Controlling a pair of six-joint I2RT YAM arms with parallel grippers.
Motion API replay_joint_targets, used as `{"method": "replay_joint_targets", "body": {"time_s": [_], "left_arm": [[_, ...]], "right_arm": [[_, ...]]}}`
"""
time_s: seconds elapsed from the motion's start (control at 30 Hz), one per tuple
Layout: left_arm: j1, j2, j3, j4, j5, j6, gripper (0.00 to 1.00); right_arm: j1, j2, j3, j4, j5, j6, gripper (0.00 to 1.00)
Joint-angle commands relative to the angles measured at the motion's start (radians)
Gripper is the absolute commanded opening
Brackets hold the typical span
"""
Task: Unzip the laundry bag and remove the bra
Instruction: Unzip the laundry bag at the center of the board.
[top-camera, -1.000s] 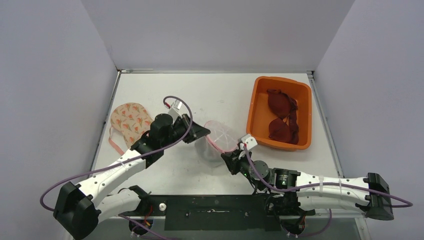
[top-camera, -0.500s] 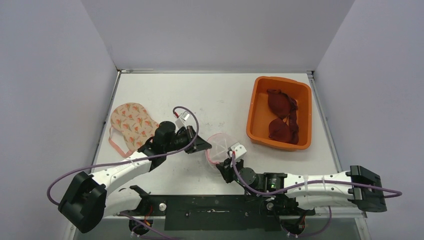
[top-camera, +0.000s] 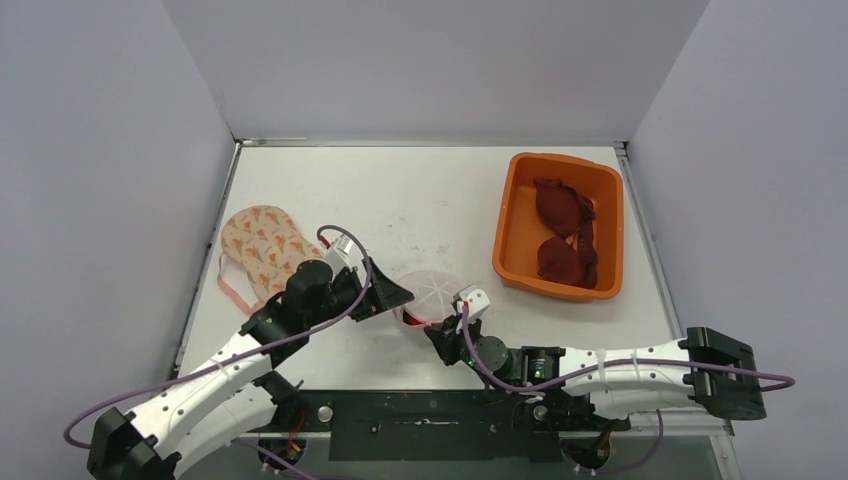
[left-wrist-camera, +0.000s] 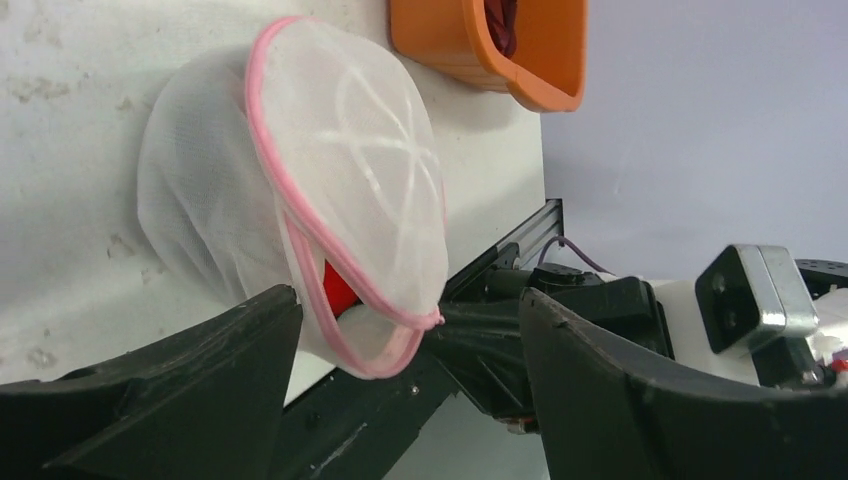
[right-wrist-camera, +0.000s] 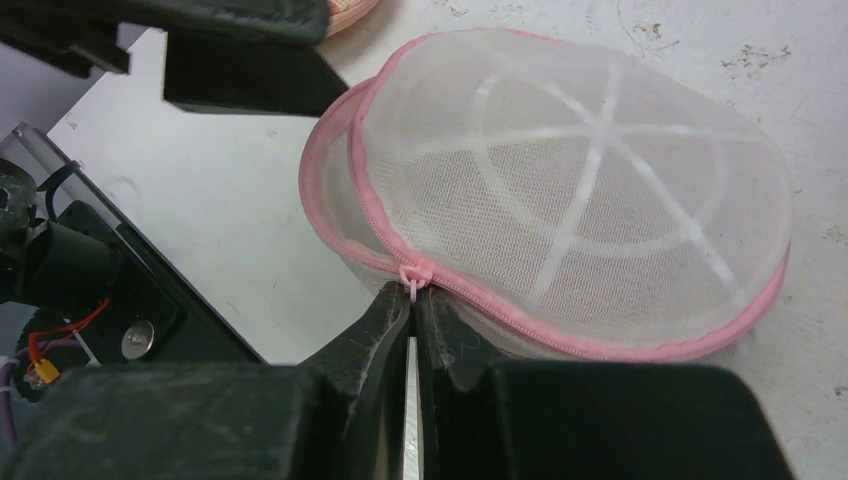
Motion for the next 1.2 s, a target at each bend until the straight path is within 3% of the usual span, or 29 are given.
{"method": "replay_joint_targets", "body": {"time_s": [0.0,0.17,0.43,0.6,0.8,1.03,1.17], "left_arm": [[-0.112,-0.147,-0.014,-0.205,-0.211,-0.101,0.79],[-0.234,-0.207,-0.094,-0.216,-0.341,-0.279,0.81],[-0.316,-0.174,-0.087,-0.254,-0.404,-0.423,0.82],[-0.34,-0.163,-0.077,-0.167,-0.453,-0.502,0.83],[-0.347,-0.045,-0.038,-0.074,-0.477,-0.547,0.8],[-0.351,0.001,-0.052,-0.02,-0.523,-0.58,0.67],[-0.349,0.021,-0.052,-0.022,-0.552,-0.58,0.5]], "right_arm": [[0.005,0.013,0.032,0.064,0.024,0.009,0.05],[0.005,0.033,0.045,0.074,0.015,-0.004,0.05],[0.006,0.046,0.052,0.07,0.005,-0.02,0.05],[0.006,0.046,0.042,0.079,-0.002,-0.026,0.05],[0.006,0.045,0.035,0.074,-0.007,-0.025,0.05],[0.006,0.06,0.033,0.08,-0.023,-0.031,0.05],[0.008,0.07,0.031,0.086,-0.037,-0.035,0.05]]}}
